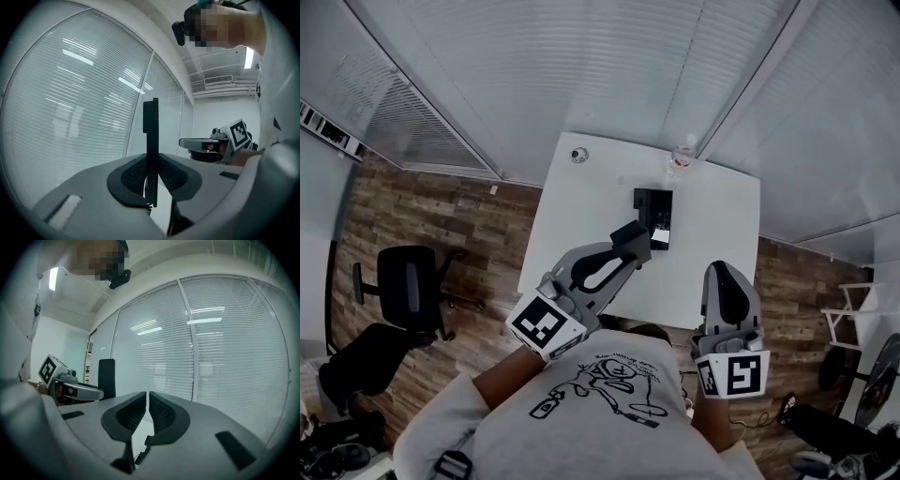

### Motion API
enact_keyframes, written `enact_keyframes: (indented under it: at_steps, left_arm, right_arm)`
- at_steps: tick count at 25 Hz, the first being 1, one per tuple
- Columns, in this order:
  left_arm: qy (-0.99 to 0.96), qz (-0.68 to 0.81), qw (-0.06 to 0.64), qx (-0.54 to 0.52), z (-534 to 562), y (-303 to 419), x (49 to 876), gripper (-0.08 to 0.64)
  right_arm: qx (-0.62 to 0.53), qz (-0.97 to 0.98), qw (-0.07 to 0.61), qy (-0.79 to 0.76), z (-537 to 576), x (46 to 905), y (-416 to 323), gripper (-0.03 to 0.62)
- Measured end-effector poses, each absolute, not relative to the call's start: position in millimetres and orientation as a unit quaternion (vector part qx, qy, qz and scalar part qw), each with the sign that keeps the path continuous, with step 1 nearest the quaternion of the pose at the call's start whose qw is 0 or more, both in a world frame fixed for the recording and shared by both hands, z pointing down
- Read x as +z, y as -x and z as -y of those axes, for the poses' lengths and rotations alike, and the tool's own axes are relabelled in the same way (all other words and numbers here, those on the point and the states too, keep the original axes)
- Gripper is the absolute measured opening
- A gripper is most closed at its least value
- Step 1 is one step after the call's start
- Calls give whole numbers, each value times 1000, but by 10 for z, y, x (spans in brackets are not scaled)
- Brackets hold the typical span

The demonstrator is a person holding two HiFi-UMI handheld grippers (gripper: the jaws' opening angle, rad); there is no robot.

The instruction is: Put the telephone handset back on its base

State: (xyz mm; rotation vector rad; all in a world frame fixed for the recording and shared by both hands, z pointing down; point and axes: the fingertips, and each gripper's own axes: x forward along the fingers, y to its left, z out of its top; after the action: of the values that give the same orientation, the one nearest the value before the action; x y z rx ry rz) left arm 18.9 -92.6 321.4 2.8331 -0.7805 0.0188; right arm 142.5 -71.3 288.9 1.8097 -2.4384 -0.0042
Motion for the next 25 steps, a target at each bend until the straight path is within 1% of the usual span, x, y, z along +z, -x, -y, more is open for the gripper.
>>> enact_keyframes:
  at_steps: [10,16,19,24,25]
  left_arm:
    - [-962,243,123,24,1038,-352,3409,67]
    - [-962,236,131,40,1108,-471,3626,67]
    - [-960,235,146,46,1133,-526,3753,67]
    - [-958,231,160,60,1174,-563,3973,67]
    - [-957,231,163,61,1182,-564,4018,67]
  right_arm:
    - [17,803,60,-593,857,3067,-1495,17]
    - [29,818,80,-568,903,3243,-1472,18]
    - [40,829,78,-552,927,3340,-1440,21]
    - [84,844,93,-521,951,3710,-1289,100]
    - [98,848,98,-511,953,3812,-1244,133]
